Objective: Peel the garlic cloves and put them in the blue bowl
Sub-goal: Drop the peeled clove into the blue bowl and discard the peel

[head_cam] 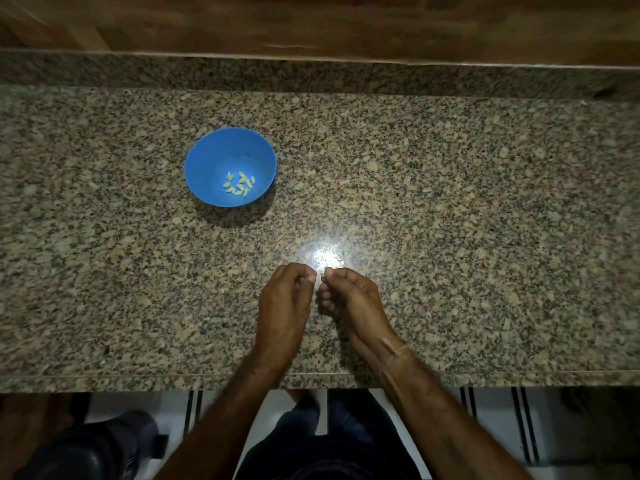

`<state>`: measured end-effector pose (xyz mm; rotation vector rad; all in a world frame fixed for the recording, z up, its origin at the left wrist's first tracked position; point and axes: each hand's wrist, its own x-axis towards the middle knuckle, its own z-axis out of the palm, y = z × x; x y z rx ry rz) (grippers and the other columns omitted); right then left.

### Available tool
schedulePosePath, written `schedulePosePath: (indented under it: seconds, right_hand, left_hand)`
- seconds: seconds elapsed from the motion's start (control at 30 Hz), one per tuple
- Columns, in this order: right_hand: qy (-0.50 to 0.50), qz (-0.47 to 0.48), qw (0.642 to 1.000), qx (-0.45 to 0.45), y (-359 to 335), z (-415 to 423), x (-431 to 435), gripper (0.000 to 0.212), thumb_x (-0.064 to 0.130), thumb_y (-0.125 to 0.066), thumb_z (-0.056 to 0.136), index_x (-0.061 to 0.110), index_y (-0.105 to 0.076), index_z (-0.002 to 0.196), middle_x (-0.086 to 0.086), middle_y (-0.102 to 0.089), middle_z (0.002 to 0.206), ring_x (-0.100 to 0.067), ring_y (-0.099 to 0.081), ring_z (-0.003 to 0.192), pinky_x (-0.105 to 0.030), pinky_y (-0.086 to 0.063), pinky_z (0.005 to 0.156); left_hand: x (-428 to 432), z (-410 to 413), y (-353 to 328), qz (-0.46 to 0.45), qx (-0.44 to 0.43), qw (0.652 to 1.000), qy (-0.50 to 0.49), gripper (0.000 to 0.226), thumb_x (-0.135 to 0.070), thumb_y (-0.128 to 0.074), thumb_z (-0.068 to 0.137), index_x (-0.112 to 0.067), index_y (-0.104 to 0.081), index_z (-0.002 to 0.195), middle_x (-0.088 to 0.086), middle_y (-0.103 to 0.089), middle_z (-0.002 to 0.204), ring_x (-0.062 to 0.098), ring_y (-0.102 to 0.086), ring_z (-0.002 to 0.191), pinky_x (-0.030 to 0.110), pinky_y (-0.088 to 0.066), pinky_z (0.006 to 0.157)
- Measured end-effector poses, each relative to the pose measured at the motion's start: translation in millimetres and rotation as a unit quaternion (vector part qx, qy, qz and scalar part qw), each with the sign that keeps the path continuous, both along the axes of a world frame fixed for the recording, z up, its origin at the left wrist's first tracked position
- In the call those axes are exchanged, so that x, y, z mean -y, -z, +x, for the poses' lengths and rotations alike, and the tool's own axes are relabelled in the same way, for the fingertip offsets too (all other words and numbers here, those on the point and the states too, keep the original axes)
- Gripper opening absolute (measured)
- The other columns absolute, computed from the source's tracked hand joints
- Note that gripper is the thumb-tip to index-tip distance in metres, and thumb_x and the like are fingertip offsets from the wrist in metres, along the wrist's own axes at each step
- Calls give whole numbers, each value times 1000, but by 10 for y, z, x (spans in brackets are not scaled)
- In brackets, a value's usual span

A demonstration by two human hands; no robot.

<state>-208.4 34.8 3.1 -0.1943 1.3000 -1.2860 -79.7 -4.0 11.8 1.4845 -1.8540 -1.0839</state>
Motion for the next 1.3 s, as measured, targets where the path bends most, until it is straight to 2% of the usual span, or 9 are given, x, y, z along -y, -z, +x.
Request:
schedulePosePath:
  seconds: [0.1,0.27,0.6,0.67,0.77,0.87,1.03,1.17,1.3]
  right_hand:
    - [-18,-12,999,-27,11,-20,0,18,18,-67,102,6,-71,89,-9,-65,76,-17,-56,67,-32,-46,65]
    - [-32,-31,998,-42,9,-7,-14,19,20,-69,100,8,-73,86,-13,-63,79,-21,-53,72,-35,-44,68]
    - [-74,-40,994,-76,0,-96,-35,21,22,-71,101,8,-73,85,-14,-67,80,-26,-60,80,-49,-49,83]
    - [-89,-50,989,-104,11,-131,-43,23,23,-71,101,6,-73,86,-15,-69,80,-27,-62,81,-48,-52,83]
    - [-109,-67,980,-151,38,-161,-46,27,26,-71,101,2,-73,89,-32,-66,84,-29,-61,79,-49,-51,80]
    - [-112,-74,977,-167,68,-180,-42,25,25,-70,102,2,-74,91,-32,-69,87,-30,-64,79,-57,-56,80]
    - [-95,-52,987,-119,66,-136,-58,20,15,-67,103,-1,-74,95,-8,-73,78,-23,-65,74,-49,-54,80]
    - [-72,-26,996,-47,99,-81,-60,16,9,-67,101,-5,-72,108,-27,-77,105,-48,-72,105,-56,-54,99]
    - [-63,-7,998,-11,125,-98,-58,13,1,-67,99,-3,-73,109,-24,-75,97,-28,-69,85,-38,-59,85]
  left_hand:
    - [-14,5,-54,26,-50,998,-9,13,-13,-64,102,-19,-73,107,-9,-71,102,5,-68,94,28,-58,80]
    - [-4,9,-128,52,-72,996,-20,14,-10,-68,98,-19,-76,104,-9,-74,98,11,-71,90,40,-62,80]
    - [126,101,-237,56,-49,997,32,13,-15,-78,90,-26,-82,97,-13,-77,92,2,-73,86,34,-62,79]
    - [152,116,-240,60,-49,996,48,8,-25,-77,88,-25,-82,95,-12,-77,90,4,-73,84,36,-62,78]
    - [172,124,-241,51,-37,996,58,29,-44,-69,83,-21,-83,94,-11,-77,88,6,-73,81,35,-61,74]
    - [176,117,-208,36,-13,997,71,13,-29,-75,86,-19,-82,93,-10,-76,87,7,-71,79,35,-60,71]
    - [140,67,-179,21,18,998,48,4,-15,-76,89,-18,-79,89,-8,-73,85,4,-67,73,17,-50,63]
    - [48,8,-203,25,3,1000,3,8,-16,-75,91,-17,-73,84,-6,-68,80,2,-64,70,8,-42,57]
    - [37,-14,-164,74,-30,995,-58,5,-12,-74,91,-15,-74,88,-6,-72,77,0,-65,69,8,-45,57]
